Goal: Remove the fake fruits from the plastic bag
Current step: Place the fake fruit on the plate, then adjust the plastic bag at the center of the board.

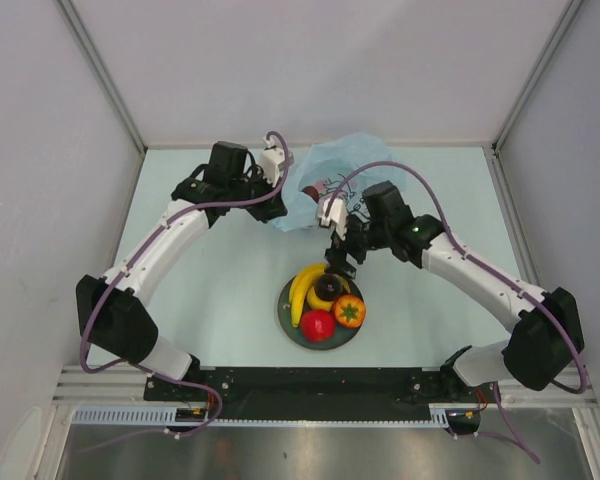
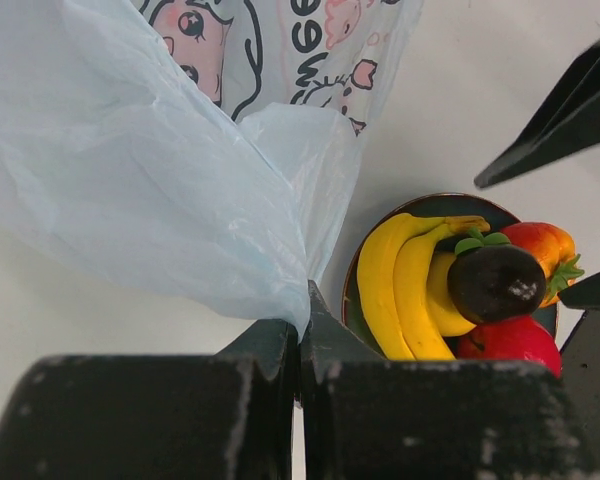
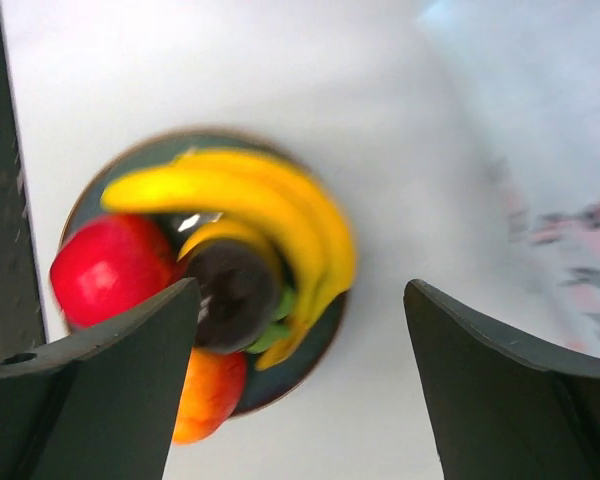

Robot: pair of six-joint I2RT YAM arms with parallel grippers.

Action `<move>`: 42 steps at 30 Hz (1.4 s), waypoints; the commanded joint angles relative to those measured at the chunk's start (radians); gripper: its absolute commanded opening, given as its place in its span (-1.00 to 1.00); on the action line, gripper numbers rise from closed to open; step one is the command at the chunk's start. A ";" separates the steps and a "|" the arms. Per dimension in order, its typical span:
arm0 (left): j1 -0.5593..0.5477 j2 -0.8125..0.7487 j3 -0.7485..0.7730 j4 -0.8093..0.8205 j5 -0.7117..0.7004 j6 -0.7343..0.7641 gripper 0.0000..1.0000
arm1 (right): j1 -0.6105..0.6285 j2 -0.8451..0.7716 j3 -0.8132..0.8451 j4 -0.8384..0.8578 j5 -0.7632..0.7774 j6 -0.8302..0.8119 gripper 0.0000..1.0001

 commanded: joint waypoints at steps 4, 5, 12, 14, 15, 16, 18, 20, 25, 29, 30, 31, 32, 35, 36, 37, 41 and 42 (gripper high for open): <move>0.003 -0.042 0.004 -0.024 0.033 0.043 -1.00 | -0.113 -0.016 0.103 0.319 0.100 0.241 0.66; 0.001 -0.045 -0.004 -0.034 0.033 0.051 -1.00 | -0.126 0.021 0.117 0.375 0.138 0.268 0.60; 0.003 -0.111 -0.050 -0.074 0.030 0.106 -1.00 | -0.210 0.273 0.200 0.563 0.215 0.368 0.37; 0.005 -0.137 -0.068 -0.081 0.014 0.120 -1.00 | -0.174 0.323 0.202 0.590 0.246 0.353 0.32; 0.006 -0.146 -0.074 -0.089 -0.013 0.135 -1.00 | -0.142 0.354 0.209 0.587 0.258 0.316 0.31; 0.014 -0.155 -0.081 -0.094 -0.029 0.141 -1.00 | -0.111 0.359 0.214 0.577 0.249 0.283 0.30; 0.032 -0.183 -0.103 -0.109 -0.073 0.161 -1.00 | 0.014 0.362 0.217 0.526 0.246 0.168 0.32; 0.064 -0.208 -0.131 -0.123 -0.102 0.182 -1.00 | 0.085 0.367 0.211 0.517 0.312 0.138 0.35; 0.097 -0.238 -0.197 -0.126 -0.185 0.233 -1.00 | 0.089 0.406 0.202 0.645 0.407 0.181 0.38; 0.097 -0.248 -0.217 -0.124 -0.161 0.226 -1.00 | 0.031 0.459 0.251 0.638 0.426 0.204 0.39; 0.098 -0.246 -0.219 -0.123 -0.156 0.219 -1.00 | 0.023 0.466 0.255 0.636 0.426 0.207 0.39; 0.100 -0.243 -0.220 -0.121 -0.147 0.218 -1.00 | 0.014 0.481 0.258 0.638 0.436 0.206 0.41; 0.100 -0.242 -0.219 -0.121 -0.145 0.216 -1.00 | 0.011 0.486 0.260 0.643 0.445 0.206 0.45; 0.103 -0.229 -0.202 -0.124 -0.130 0.206 -1.00 | 0.004 0.511 0.265 0.659 0.464 0.212 0.54; 0.106 -0.222 -0.194 -0.127 -0.124 0.204 -1.00 | 0.003 0.517 0.268 0.664 0.468 0.215 0.55; 0.106 -0.219 -0.182 -0.129 -0.119 0.201 -1.00 | -0.003 0.523 0.271 0.664 0.468 0.216 0.56; 0.106 -0.202 -0.150 -0.130 -0.078 0.190 -1.00 | -0.014 0.560 0.303 0.655 0.464 0.222 0.56; 0.106 -0.197 -0.137 -0.133 -0.070 0.186 -1.00 | -0.017 0.570 0.320 0.647 0.464 0.226 0.57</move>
